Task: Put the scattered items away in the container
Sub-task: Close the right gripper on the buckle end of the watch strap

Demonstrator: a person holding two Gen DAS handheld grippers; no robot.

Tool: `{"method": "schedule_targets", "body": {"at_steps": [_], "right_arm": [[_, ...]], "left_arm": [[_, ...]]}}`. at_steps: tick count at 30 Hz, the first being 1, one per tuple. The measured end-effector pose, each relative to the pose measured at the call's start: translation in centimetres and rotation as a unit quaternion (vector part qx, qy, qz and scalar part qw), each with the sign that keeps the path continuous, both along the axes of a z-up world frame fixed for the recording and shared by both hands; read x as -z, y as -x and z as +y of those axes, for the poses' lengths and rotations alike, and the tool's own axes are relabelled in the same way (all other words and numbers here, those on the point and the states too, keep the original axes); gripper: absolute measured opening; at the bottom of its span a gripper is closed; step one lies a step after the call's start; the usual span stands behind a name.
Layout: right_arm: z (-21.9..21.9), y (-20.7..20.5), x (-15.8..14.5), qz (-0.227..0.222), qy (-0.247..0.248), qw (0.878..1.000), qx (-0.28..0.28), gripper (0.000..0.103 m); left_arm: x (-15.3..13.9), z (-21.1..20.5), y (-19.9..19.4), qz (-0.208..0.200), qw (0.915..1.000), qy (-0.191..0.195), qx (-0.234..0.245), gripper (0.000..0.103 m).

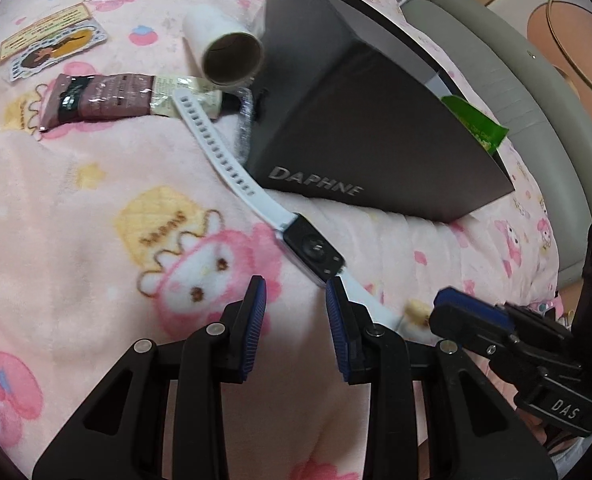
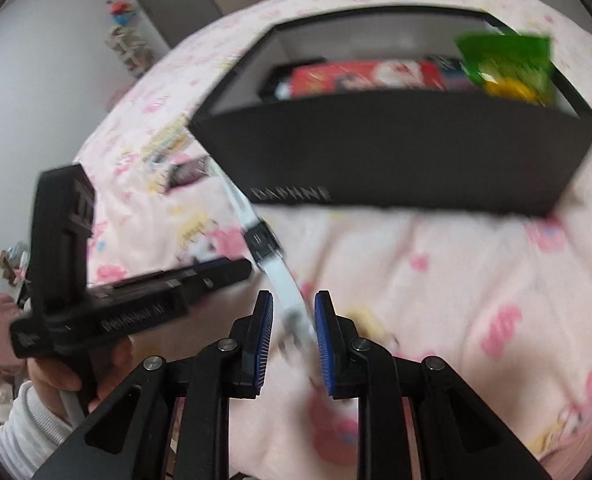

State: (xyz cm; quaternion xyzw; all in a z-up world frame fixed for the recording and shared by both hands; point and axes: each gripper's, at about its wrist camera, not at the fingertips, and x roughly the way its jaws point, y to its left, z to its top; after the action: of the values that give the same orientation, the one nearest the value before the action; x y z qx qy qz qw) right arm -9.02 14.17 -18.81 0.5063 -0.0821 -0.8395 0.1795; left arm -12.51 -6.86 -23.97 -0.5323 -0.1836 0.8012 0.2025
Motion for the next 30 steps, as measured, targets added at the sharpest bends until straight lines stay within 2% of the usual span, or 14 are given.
{"method": "schedule_targets", "body": {"at_steps": [4,6,11,15,17,22,26,27,29,30], "right_arm": [[-3.1,2.6,1.7,-0.013,-0.014,0.999,-0.034,0.019],[-3.5,4.1,3.3,-0.032,-0.021,0.999,-0.034,0.019],[-3.5,6.0,5.3,-0.059,0.018,0.998,-0.031,0.019],[-4.3,5.4,4.7,-0.041,-0.006,0.997,-0.057,0.016],[-4.5,4.8,4.2,-0.030,-0.017,0.997,-0.063,0.011],[-5.2,3.4,3.4,-0.005,-0.015,0.997,-0.072,0.006],[-6.3,2.4,3.2,-0.008,-0.003,0.995,-0.098,0.005],[-6.8,2.2,3.3,-0.009,-0.004,0.995,-0.104,0.005],[-7.9,1.9,4.0,-0.013,-0.017,0.993,-0.112,0.005],[-8.4,1.8,4.4,-0.017,-0.022,0.993,-0.113,0.005]], "left_arm": [[0.2,-0.8,0.4,0.000,1.0000,-0.003,-0.007,0.030],[0.3,-1.2,0.6,0.000,0.9999,-0.005,-0.010,0.030],[0.3,-1.9,1.1,0.001,0.9999,-0.008,-0.013,0.030],[0.4,-1.6,1.2,0.000,0.9998,-0.018,-0.007,0.030],[0.5,-1.5,1.1,-0.003,0.9997,-0.025,-0.004,0.030],[0.7,-1.5,1.1,-0.011,0.9990,-0.042,-0.004,0.030],[0.6,-2.1,1.2,-0.018,0.9979,-0.061,-0.011,0.030],[0.7,-2.2,1.2,-0.020,0.9978,-0.061,-0.013,0.030],[1.0,-2.1,1.3,-0.025,0.9989,-0.036,-0.017,0.028],[1.2,-2.0,1.3,-0.027,0.9992,-0.023,-0.019,0.022]]}}
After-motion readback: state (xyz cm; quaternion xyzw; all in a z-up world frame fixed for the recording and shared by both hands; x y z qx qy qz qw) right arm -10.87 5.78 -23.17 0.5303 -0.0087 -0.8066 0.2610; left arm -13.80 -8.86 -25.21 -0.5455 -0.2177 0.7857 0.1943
